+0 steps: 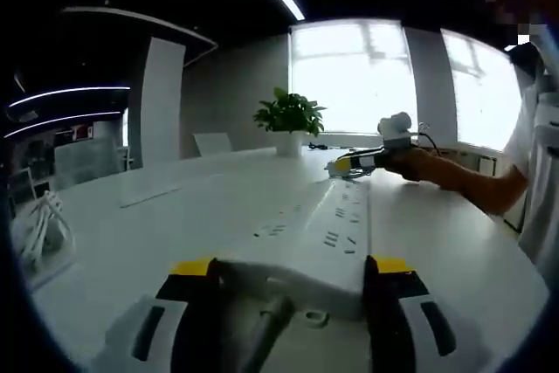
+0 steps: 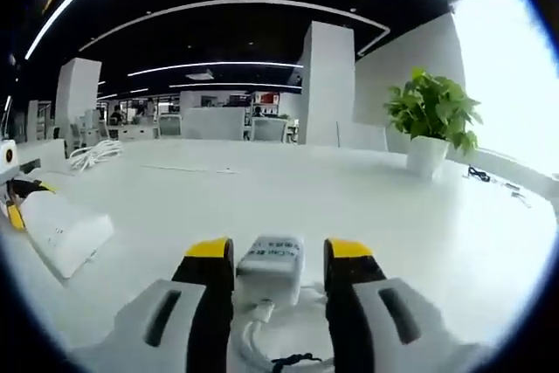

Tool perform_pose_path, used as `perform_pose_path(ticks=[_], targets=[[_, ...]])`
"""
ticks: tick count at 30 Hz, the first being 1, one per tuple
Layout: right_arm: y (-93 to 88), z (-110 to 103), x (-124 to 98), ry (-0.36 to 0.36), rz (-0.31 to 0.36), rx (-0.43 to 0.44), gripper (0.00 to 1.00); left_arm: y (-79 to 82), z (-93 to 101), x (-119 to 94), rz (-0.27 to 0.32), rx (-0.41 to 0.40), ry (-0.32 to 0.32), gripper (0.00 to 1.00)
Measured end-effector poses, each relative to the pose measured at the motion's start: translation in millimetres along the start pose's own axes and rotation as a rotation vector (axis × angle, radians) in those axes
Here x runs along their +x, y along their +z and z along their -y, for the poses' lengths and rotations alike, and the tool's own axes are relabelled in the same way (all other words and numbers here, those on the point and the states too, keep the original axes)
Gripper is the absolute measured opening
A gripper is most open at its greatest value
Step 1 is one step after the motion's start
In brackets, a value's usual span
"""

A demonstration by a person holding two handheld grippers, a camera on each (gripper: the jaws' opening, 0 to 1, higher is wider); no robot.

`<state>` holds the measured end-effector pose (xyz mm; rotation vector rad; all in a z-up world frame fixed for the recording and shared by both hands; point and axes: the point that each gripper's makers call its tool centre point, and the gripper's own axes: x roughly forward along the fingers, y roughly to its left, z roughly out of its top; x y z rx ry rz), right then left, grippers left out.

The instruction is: Straighten the power strip on the desk, plug the charger into it

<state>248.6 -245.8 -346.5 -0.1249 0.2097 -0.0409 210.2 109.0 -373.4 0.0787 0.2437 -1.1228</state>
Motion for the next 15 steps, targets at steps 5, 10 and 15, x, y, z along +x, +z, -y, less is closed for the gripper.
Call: perform_pose_path(ticks=[5, 10, 15], targets=[[-3.9, -1.0, 1.5, 0.01, -0.01, 0.016, 0.39, -0.2, 0.8, -0.1, 0.0, 0.0, 0.0, 0.7], [-7.0, -4.8, 3.7, 0.01, -0.019, -0.006, 0.39, -0.4, 0.7, 0.1, 0.0, 0.0, 0.0, 0.7], [-8.4, -10.8, 2.6, 0.016, -0.013, -0.079, 0.3, -0.2, 1.3, 0.5, 0.0, 0.0, 0.001, 0.7]])
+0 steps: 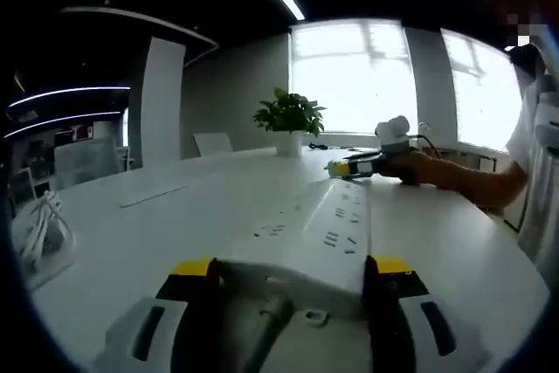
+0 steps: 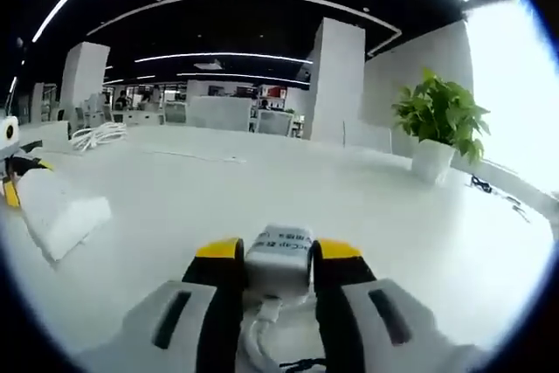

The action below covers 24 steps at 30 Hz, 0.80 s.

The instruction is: Straighten the power strip on the desk, plug the charger into it

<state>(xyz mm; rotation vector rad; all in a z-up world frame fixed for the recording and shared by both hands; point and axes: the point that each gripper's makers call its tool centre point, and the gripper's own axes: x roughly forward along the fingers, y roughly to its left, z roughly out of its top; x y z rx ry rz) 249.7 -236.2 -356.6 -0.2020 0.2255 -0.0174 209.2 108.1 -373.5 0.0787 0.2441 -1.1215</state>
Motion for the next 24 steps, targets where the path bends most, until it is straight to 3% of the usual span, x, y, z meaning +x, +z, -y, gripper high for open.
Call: perform_pose_path(ticks=[6, 9, 11, 13, 21, 24], targets=[[-1.9, -1.7, 0.1, 0.001, 0.005, -0.015, 0.3, 0.2, -0.3, 0.3, 0.0, -0.001, 0.002, 0.7], [-2.9, -4.2, 1.4, 0.013, 0.009, -0.087, 0.3, 0.3, -0.4, 0.4, 0.0, 0.0, 0.001, 0.7], [-3.4, -2.5, 1.6, 0.009, 0.005, -0.052, 0.3, 0.4, -0.1, 0.3, 0.0, 0.0, 0.001, 0.7], [-6.8, -1.6, 1.5, 0.01, -0.017, 0.05, 0.29, 0.5, 0.2, 0.3, 0.0, 0.0, 0.002, 0.7], [-6.4, 1.6, 4.1, 0.007, -0.024, 0.056, 0.29, 0.2, 0.2, -0.3, 0.0, 0.0, 0.002, 0.7], [-6.6, 3.6, 4.5, 0.02, -0.031, 0.101, 0.29, 0.1, -0.1, -0.4, 0.0, 0.0, 0.002, 0.7]])
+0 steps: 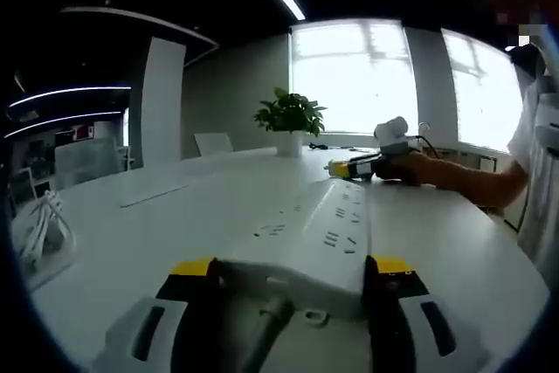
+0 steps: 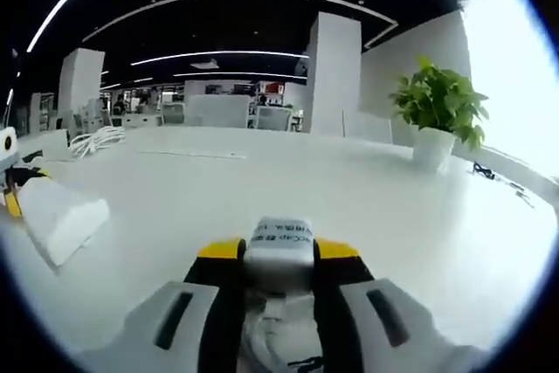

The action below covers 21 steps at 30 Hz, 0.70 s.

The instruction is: Straighten the power strip on the desk, plug the charger into it

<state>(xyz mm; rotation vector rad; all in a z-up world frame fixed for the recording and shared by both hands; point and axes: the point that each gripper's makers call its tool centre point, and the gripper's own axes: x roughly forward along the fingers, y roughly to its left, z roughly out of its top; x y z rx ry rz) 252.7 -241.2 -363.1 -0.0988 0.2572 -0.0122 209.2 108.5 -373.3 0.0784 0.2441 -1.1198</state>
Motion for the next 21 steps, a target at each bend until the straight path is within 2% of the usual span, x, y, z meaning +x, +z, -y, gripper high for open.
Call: perform_pose_path(ticks=[9, 16, 18, 19, 20, 21], targets=[[0.8, -0.7, 0.5, 0.012, -0.002, 0.021, 0.29, 0.0, 0.5, -0.2, 0.0, 0.0, 0.0, 0.7], [2.2, -4.2, 2.1, 0.054, -0.002, 0.03, 0.28, 0.3, 0.5, 0.0, 0.0, 0.0, 0.0, 0.7], [2.9, -5.8, 2.0, 0.082, -0.016, 0.066, 0.28, 0.3, 0.4, 0.0, 0.0, 0.0, 0.0, 0.7], [5.0, -5.8, 1.6, 0.095, -0.011, 0.134, 0.28, 0.4, 0.5, 0.1, 0.0, 0.0, 0.0, 0.7], [6.0, -5.2, 1.6, 0.106, -0.006, 0.162, 0.28, 0.4, 0.4, 0.0, 0.0, 0.0, 0.001, 0.7], [5.9, -2.5, 0.6, 0.106, -0.004, 0.158, 0.28, 0.4, 0.4, 0.0, 0.0, 0.0, 0.001, 0.7]])
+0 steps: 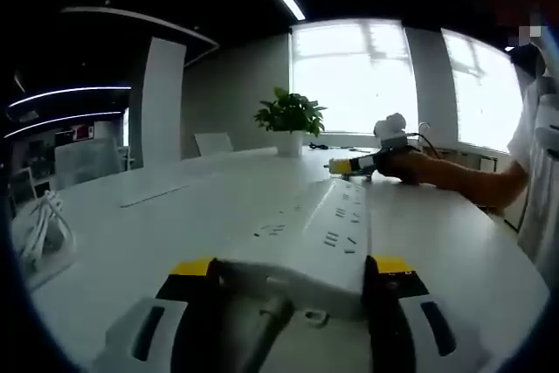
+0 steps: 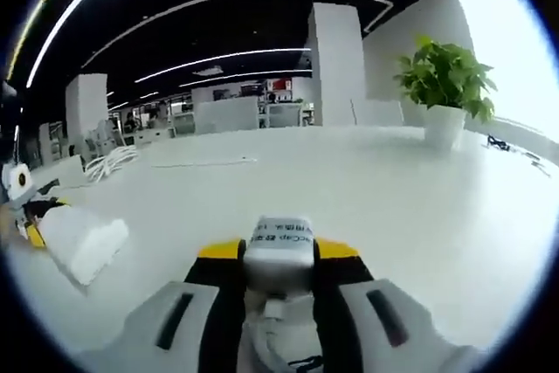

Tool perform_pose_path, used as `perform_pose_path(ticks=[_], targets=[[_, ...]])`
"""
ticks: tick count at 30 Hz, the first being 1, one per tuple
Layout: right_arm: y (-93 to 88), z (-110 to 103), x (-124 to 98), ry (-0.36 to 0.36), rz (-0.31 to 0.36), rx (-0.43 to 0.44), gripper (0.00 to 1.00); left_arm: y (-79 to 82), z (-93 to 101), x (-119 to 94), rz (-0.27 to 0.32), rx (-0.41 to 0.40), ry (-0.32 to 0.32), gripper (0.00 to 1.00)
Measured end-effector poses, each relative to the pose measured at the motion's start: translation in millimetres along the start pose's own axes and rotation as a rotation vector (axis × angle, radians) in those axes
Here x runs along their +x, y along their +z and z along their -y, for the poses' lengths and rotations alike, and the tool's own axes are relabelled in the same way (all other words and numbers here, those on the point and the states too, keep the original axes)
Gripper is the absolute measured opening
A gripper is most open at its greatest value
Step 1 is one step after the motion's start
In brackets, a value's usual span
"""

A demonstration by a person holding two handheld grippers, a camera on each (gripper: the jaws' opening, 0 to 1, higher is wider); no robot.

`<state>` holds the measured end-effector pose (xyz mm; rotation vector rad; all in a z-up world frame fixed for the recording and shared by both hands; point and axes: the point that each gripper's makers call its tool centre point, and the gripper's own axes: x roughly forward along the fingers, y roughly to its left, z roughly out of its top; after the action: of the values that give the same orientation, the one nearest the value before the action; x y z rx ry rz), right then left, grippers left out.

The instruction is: Straighten the power strip on the desk, plug the charger into it

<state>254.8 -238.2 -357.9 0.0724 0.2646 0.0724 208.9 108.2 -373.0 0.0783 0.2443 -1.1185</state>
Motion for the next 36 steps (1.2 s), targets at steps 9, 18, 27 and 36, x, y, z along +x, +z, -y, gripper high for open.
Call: perform_pose_path(ticks=[9, 18, 27, 36], targets=[[-1.8, -8.4, 0.6, 0.019, -0.011, -0.033, 0.28, 0.0, -0.4, -0.1, 0.001, 0.0, 0.0, 0.7], [-1.4, -12.6, -1.1, 0.029, -0.014, -0.026, 0.28, -0.1, -0.4, -0.3, 0.001, 0.0, 0.0, 0.7], [0.5, -20.7, -3.0, 0.067, -0.006, 0.042, 0.28, -0.4, -0.4, -0.4, 0.001, 0.0, 0.001, 0.7], [-0.3, -27.4, -2.0, 0.092, -0.015, 0.047, 0.28, -0.4, -0.5, -0.2, 0.001, 0.0, 0.001, 0.7]])
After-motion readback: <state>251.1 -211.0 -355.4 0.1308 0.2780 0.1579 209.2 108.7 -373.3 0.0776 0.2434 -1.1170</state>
